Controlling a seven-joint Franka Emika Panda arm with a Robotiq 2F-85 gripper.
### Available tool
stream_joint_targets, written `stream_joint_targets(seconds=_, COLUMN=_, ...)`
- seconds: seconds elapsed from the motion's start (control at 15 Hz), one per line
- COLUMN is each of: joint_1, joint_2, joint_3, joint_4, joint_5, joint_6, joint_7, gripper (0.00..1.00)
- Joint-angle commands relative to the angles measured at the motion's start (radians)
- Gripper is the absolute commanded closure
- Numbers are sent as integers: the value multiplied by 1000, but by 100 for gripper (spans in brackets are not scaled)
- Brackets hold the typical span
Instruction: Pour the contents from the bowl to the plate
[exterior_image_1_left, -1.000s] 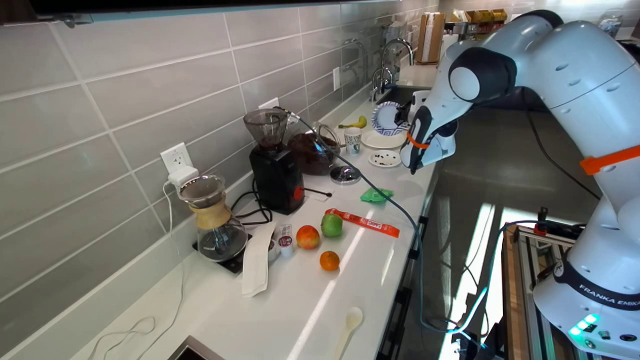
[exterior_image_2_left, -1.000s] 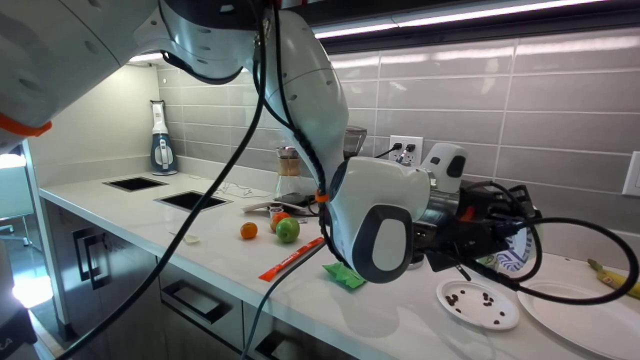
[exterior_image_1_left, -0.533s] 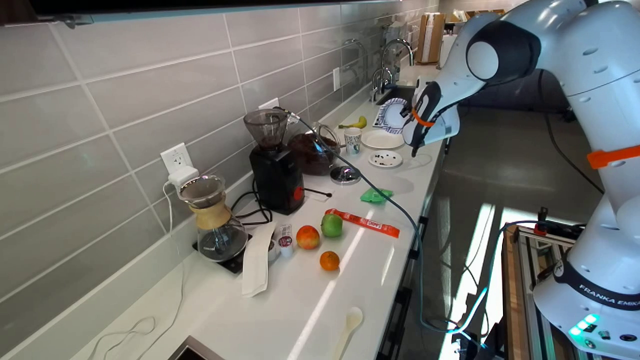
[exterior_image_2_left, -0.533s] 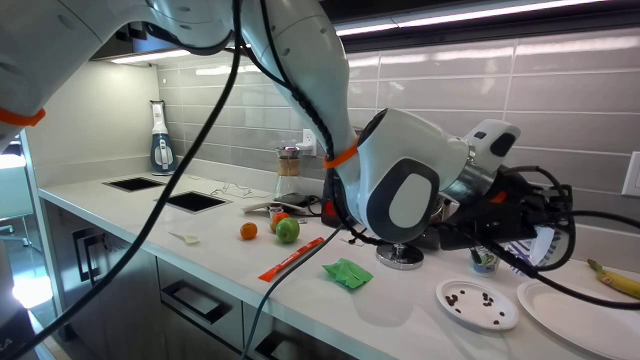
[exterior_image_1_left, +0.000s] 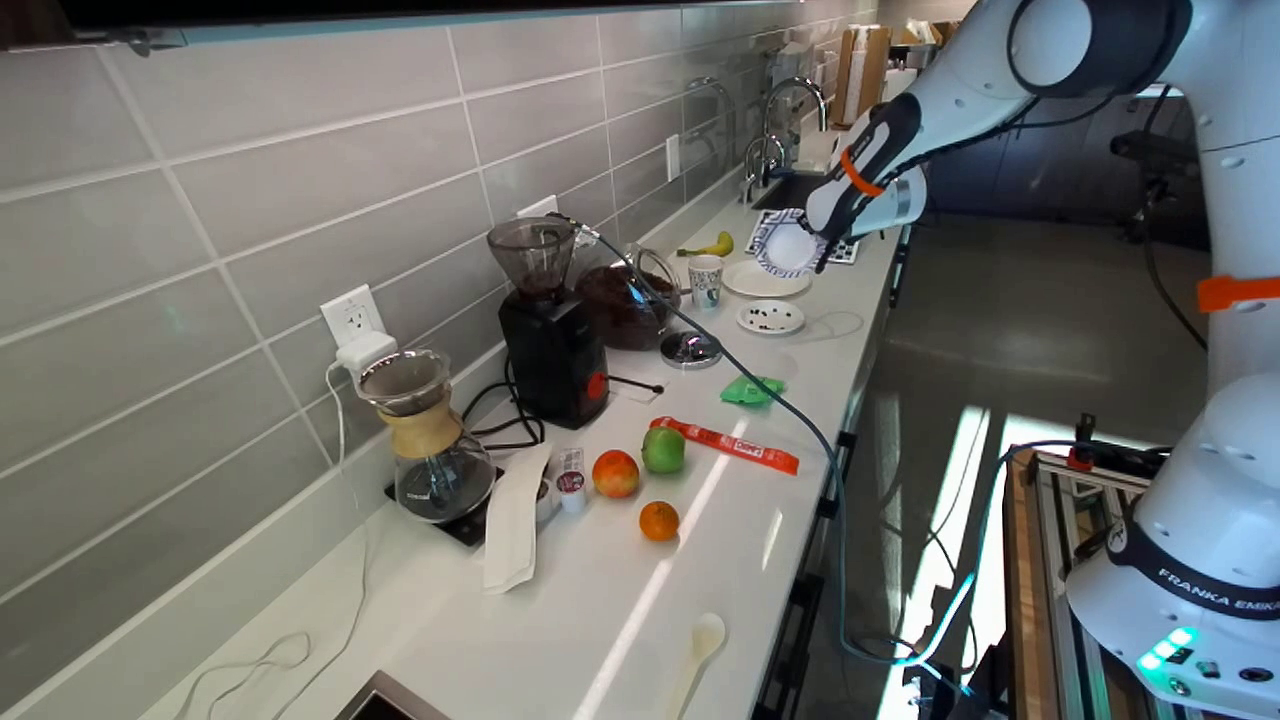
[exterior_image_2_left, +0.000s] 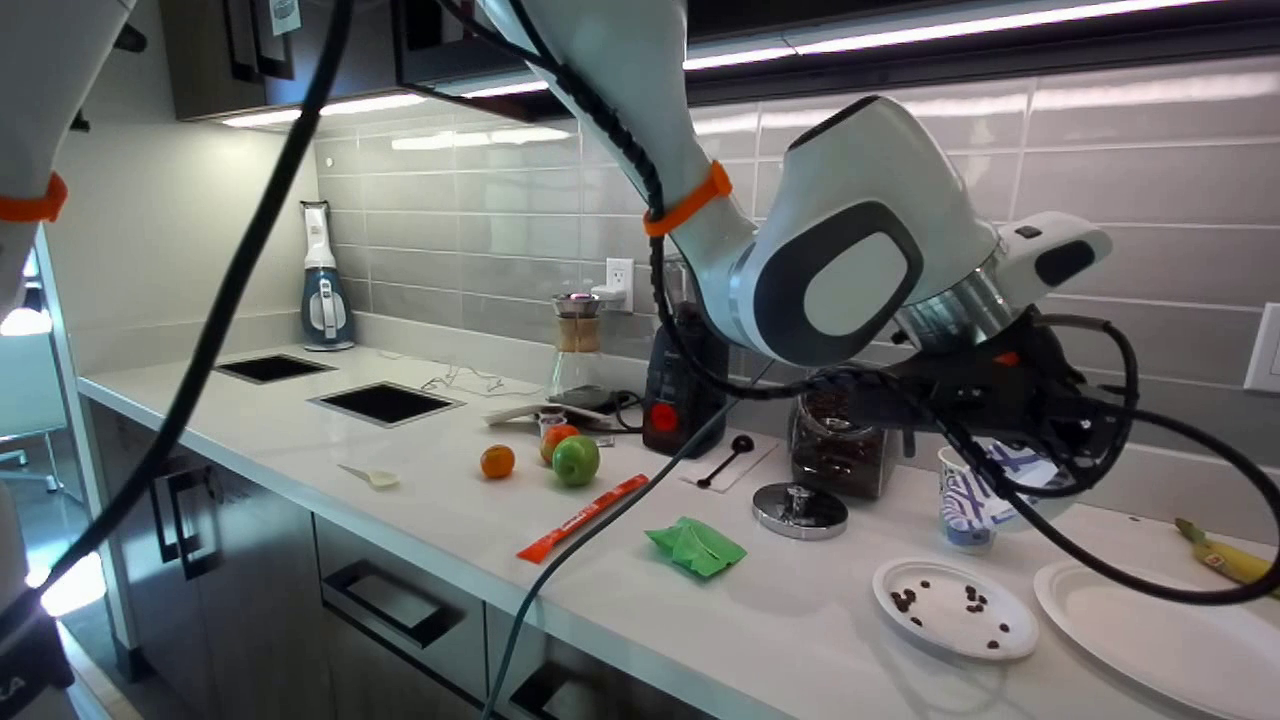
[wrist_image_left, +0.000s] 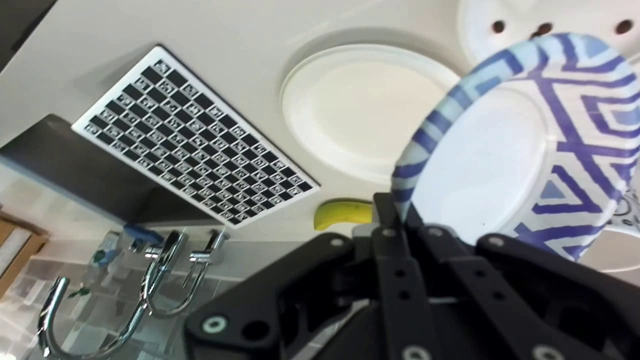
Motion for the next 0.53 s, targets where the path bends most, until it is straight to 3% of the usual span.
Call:
stream_joint_targets(seconds=0.0, joint_1=-168, joint_2=-54, joint_3=198, joint_4=6, joint_5=54, joint_6=-203, joint_7=-56, gripper=99)
stream_joint_targets(seconds=0.2, joint_1=-267, joint_2=-44, joint_3=309, joint_4=31, joint_5=149, joint_6=-373, joint_7=-126, gripper=99)
stream_joint_targets(seconds=0.47, joint_1=-315, joint_2=-26, joint_3=344, joint_4=75, joint_5=242, joint_6=-634, joint_7=-175, gripper=99)
